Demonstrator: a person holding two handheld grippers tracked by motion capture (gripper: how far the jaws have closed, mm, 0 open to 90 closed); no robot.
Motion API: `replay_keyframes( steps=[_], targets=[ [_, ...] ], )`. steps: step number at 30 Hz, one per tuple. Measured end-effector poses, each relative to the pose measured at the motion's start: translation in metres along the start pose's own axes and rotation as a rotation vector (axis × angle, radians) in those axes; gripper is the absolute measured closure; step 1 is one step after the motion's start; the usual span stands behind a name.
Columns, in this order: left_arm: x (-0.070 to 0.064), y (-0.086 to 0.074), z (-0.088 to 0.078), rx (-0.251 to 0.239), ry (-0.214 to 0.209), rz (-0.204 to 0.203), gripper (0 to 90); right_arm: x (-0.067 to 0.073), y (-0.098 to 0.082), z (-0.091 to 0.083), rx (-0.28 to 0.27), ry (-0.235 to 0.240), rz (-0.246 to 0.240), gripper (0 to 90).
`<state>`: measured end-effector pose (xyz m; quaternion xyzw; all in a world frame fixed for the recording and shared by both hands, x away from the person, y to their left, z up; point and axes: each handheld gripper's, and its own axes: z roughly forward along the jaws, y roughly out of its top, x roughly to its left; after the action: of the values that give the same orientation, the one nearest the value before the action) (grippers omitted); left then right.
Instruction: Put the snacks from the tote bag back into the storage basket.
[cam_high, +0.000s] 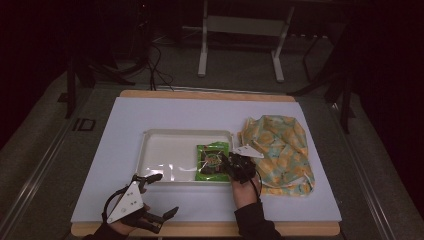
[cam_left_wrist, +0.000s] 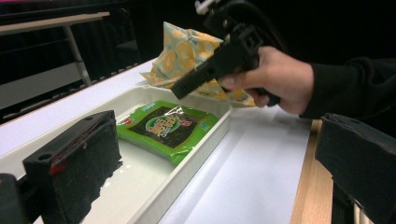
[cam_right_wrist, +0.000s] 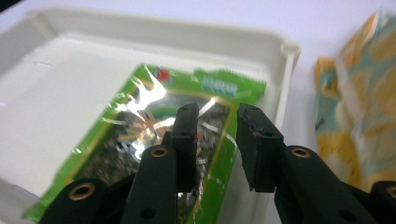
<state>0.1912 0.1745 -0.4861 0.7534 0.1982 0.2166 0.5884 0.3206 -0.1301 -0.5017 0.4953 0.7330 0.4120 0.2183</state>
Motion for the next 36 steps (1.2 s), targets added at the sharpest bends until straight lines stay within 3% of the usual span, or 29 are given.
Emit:
replay_keyframes(
  steps=[7, 10, 13, 17, 20, 25, 26, 36],
  targets=[
    [0.000, 0.000, 0.000, 0.003, 0.000, 0.001, 0.4, 0.002, 0.022, -0.009, 0.004, 0.034, -0.039, 51.6],
    [0.000, 0.000, 0.000, 0.004, 0.001, 0.000, 0.4, 0.001, 0.031, -0.013, -0.001, 0.022, -0.055, 45.0],
    [0.000, 0.000, 0.000, 0.004, 0.001, 0.002, 0.4, -0.001, 0.041, -0.015, 0.019, 0.044, -0.063, 35.8],
    [0.000, 0.000, 0.000, 0.002, 0.002, 0.000, 0.4, -0.007, 0.056, -0.021, 0.018, 0.053, -0.058, 29.2],
    [0.000, 0.000, 0.000, 0.004, 0.002, 0.000, 0.4, -0.014, 0.066, -0.027, 0.011, 0.085, -0.064, 21.6],
    [0.000, 0.000, 0.000, 0.005, 0.000, -0.001, 0.4, -0.022, 0.075, -0.037, -0.022, 0.098, -0.065, 18.0],
    [0.000, 0.000, 0.000, 0.006, 0.001, 0.000, 0.4, -0.029, 0.079, -0.043, -0.028, 0.104, -0.076, 16.2],
    [0.000, 0.000, 0.001, 0.011, 0.003, 0.000, 0.4, -0.056, 0.083, -0.064, -0.064, 0.038, -0.115, 16.2]
  ],
)
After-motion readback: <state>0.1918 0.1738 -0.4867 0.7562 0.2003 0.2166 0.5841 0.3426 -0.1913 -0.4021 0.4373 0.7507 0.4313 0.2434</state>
